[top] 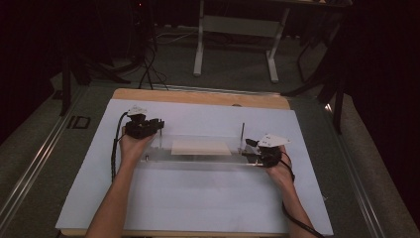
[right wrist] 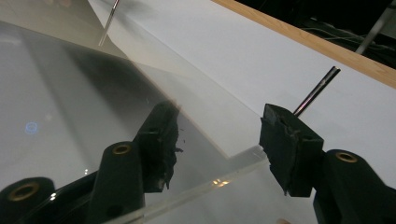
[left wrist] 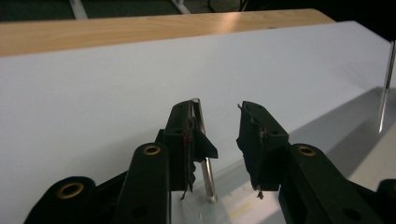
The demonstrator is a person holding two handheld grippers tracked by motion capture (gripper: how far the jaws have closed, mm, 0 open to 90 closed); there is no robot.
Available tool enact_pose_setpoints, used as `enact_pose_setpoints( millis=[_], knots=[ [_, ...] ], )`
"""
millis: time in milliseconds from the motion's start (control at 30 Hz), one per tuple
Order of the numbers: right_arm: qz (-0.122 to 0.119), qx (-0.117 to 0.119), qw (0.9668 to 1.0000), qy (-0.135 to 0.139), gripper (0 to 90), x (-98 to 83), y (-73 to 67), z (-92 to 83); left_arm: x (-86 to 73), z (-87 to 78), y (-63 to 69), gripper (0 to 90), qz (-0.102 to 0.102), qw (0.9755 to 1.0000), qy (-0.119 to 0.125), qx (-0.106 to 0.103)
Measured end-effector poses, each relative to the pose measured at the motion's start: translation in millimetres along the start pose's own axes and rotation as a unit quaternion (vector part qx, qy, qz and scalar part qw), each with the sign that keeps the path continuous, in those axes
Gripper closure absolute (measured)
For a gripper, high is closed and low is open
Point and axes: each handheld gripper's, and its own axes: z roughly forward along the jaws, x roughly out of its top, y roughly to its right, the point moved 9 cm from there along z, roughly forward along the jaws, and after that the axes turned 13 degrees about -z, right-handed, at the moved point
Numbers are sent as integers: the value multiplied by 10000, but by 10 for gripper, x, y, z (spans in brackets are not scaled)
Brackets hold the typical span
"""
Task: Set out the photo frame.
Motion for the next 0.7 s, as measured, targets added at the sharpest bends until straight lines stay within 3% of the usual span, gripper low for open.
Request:
enact_pose_setpoints(
  millis=[167,233,367,700],
  knots=[
    [7,6,10000,-10,449,4,6,0,-56,-135,46,639,320,9994,93,-48],
    [22,8,10000,-11,449,7,6,0,-74,-190,66,632,310,9992,152,-187],
    [38,24,10000,-28,449,13,13,0,-121,-278,69,622,341,9989,196,-248],
    [133,41,9999,-21,449,34,35,2,-267,-430,51,593,516,9982,229,-201]
  ],
)
